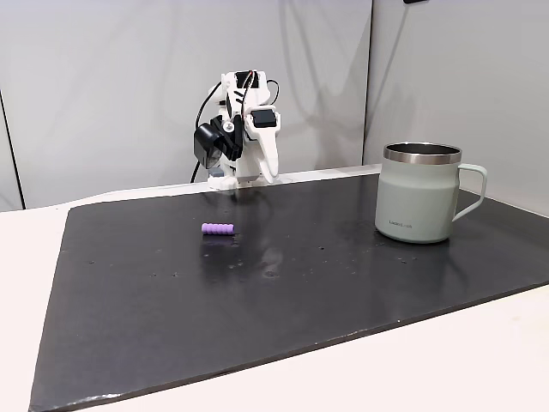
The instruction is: Grasp a pengrip and put it in the cup.
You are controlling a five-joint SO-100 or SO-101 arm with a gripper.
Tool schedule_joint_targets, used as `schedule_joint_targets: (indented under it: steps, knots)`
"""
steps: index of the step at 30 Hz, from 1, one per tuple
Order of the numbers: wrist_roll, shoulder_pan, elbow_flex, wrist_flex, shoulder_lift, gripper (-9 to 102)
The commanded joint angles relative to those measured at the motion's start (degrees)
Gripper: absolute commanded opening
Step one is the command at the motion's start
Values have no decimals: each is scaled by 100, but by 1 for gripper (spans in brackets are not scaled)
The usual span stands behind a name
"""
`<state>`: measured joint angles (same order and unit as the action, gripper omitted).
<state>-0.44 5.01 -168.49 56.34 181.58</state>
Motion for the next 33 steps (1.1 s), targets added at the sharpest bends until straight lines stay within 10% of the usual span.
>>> schedule_joint_targets:
  steps: [1, 33]
  knots:
    - [-527, -554, 9, -281, 53, 0]
    - [-1072, -88, 2101, 123, -1230, 0]
